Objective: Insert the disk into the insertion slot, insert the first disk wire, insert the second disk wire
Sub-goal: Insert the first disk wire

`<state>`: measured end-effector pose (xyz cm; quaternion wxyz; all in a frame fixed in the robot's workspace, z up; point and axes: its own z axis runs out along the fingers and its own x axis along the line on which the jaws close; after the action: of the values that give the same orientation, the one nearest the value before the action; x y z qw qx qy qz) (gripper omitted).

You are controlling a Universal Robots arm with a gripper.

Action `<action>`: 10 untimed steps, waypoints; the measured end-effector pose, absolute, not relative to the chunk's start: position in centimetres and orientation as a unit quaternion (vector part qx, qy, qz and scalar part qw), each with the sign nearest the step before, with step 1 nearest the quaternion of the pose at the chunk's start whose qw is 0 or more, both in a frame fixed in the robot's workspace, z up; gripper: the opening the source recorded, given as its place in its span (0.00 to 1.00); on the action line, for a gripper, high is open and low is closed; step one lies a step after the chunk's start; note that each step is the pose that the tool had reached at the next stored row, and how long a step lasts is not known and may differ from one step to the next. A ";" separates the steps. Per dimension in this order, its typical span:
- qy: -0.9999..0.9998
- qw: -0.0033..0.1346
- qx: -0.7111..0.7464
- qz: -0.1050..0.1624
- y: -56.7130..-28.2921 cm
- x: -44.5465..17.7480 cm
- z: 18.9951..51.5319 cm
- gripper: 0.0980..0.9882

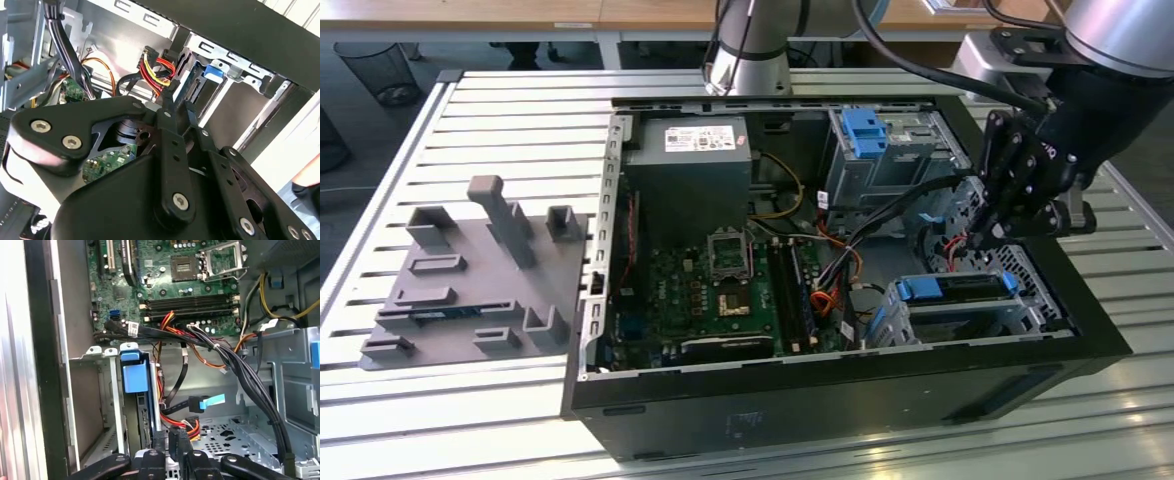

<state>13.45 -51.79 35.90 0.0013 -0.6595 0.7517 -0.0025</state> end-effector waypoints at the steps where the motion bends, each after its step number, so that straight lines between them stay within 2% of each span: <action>1: 0.756 0.001 -0.655 -0.003 -51.8 13.5 35.9 0.17; 10: 0.782 0.001 -0.624 -0.003 -51.4 13.5 35.4 0.17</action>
<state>13.46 -51.39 35.41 0.0011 -0.6237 0.7817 -0.0026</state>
